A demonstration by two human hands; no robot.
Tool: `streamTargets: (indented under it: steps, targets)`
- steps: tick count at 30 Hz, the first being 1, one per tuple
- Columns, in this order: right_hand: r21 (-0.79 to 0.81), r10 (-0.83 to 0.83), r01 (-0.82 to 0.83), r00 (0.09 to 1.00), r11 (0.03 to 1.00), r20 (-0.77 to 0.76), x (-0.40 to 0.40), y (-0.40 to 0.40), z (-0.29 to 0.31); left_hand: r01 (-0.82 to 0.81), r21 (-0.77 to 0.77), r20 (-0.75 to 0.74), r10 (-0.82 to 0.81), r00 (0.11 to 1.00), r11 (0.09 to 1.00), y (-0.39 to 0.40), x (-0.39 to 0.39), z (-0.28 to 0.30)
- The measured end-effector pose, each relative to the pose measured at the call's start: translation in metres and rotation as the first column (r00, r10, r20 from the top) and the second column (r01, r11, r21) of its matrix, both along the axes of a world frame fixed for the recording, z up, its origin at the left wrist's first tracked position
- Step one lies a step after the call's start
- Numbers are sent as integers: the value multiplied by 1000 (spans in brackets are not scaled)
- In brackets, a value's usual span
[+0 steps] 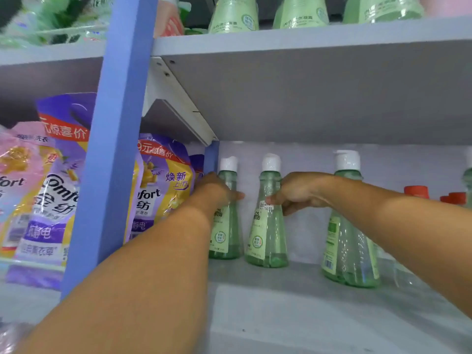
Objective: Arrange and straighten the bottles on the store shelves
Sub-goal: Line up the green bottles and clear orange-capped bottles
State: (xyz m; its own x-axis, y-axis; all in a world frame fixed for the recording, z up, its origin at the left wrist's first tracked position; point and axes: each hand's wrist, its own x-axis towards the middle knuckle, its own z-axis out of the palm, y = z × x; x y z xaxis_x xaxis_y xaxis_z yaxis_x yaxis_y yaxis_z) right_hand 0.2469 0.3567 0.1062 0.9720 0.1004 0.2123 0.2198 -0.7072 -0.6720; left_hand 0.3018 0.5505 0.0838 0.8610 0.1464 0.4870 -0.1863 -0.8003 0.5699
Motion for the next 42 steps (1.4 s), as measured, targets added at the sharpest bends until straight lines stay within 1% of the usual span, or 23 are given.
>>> streamTargets:
  steps: [2, 4, 7, 9, 11, 15, 20, 27, 29, 30, 32, 33, 35, 36, 37, 38, 39, 40, 41, 42]
  targets:
    - [-16, 24, -24, 1000, 1000, -9, 4, -3, -2, 33, -51, 1, -33, 999, 998, 2, 3, -1]
    - [-7, 36, -36, 999, 999, 6, 11, -4, -9, 95, -163, 3, -96, 995, 982, 3, 5, 0]
    - [-42, 22, -19, 996, 999, 81, 16, 1, -21, 143, -225, -18, -151, 988, 964, 6, 3, -1]
    - [-45, -13, 20, 987, 999, 158, 19, 4, -23, 155, -220, -20, -163, 986, 963, 6, -1, -2]
    - [-8, -26, 28, 982, 1000, 186, 22, 7, -22, 156, -191, -9, -161, 987, 969, 6, -4, -3]
    - [37, -18, 12, 985, 999, 174, 27, 9, -23, 152, -170, -3, -155, 988, 974, 5, -4, -2]
    - [-24, -24, 29, 982, 999, 189, 32, 0, -19, 138, -175, 24, -136, 990, 975, 5, -3, -4]
    - [60, 3, -13, 987, 998, 160, 37, -2, -26, 130, -145, 44, -125, 991, 981, 6, 6, -7]
    - [23, 4, -8, 985, 1000, 172, 31, -1, -27, 126, -136, 31, -123, 992, 983, 7, 5, -7]
    - [-40, -8, 16, 982, 999, 190, 24, 0, -24, 124, -131, 23, -122, 992, 984, 7, 4, -6]
    - [-185, -74, 128, 960, 974, 272, 4, 1, -8, 99, -107, 20, -97, 995, 989, 5, 2, -7]
    - [-205, -111, 185, 939, 961, 327, -9, 0, 4, 68, -73, 25, -66, 997, 995, 3, 0, -7]
    - [-135, -175, 252, 891, 958, 419, -36, -9, 28, -24, 13, 74, 23, 997, 1000, 0, -4, -5]
    - [-99, -214, 289, 863, 952, 458, -51, -18, 37, -61, 23, 143, 57, 988, 998, -1, -5, -2]
    - [-87, -259, 342, 832, 936, 490, -65, -31, 43, -69, -2, 239, 67, 969, 998, -3, -6, 2]
    - [-95, -305, 404, 805, 910, 509, -79, -46, 44, -38, -51, 341, 54, 939, 998, -6, -8, 6]
    - [-112, -351, 463, 788, 879, 507, -90, -61, 43, 23, -97, 412, 19, 911, 995, -12, -11, 10]
    - [-137, -396, 513, 783, 847, 480, -100, -74, 38, 95, -129, 433, -30, 901, 987, -20, -15, 13]
    - [-170, -436, 547, 788, 820, 435, -106, -84, 33, 157, -139, 405, -88, 910, 978, -29, -18, 13]
    - [-196, -463, 561, 799, 804, 385, -106, -91, 27, 192, -119, 339, -142, 930, 974, -38, -20, 11]
